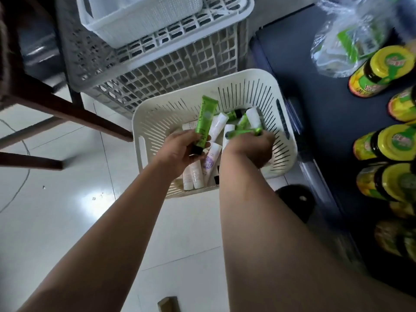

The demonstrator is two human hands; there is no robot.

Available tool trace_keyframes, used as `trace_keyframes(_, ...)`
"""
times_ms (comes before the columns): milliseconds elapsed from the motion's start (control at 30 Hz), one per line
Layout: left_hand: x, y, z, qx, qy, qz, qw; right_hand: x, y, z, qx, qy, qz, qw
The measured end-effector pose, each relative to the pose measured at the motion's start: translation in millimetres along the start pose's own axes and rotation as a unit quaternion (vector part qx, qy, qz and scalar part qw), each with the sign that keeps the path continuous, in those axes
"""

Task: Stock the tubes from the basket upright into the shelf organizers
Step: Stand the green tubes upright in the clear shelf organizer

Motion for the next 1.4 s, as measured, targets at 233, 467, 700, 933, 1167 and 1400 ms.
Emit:
trace_keyframes(233, -53, 23, -7, -0.093, 0.047, 0.083, 0.991, -29, -77, -25, -0.155, -0.234, -0.218, 0.935)
trace_keyframes(467, -104, 77, 24, -0.05, -0.006, 0.161, 0.986, -30, -139, -75, -0.008, -0.293, -0.237, 0.926)
trace_keyframes(700, -189, 112, 110, 0.051, -0.16, 0.267, 0.949, -50, -228, -169, 0.084, -0.171, -0.419, 0.888)
trace_keyframes(933, -269, 110, 195, 0.097, -0.289, 0.33, 0.893, -51, -265, -308, 0.135, -0.053, -0.507, 0.85)
trace_keyframes(1167, -352, 69, 305, 0.132, -0.414, 0.356, 0.827, -36, -257, -476, 0.173, 0.052, -0.516, 0.837)
trace_keyframes(1400, -440, -8, 390, 0.107, -0.476, 0.444, 0.751, -31, -225, -608, 0.182, 0.211, -0.537, 0.796)
Point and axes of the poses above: each hand's wrist, its own x-axis towards the middle knuckle, its own z-axis out of the palm, y = z × x, the point moved 3 cm from there along x, towards the middle knuckle, and after that the axes turned 8 degrees about -z, right-handed, at the moved point
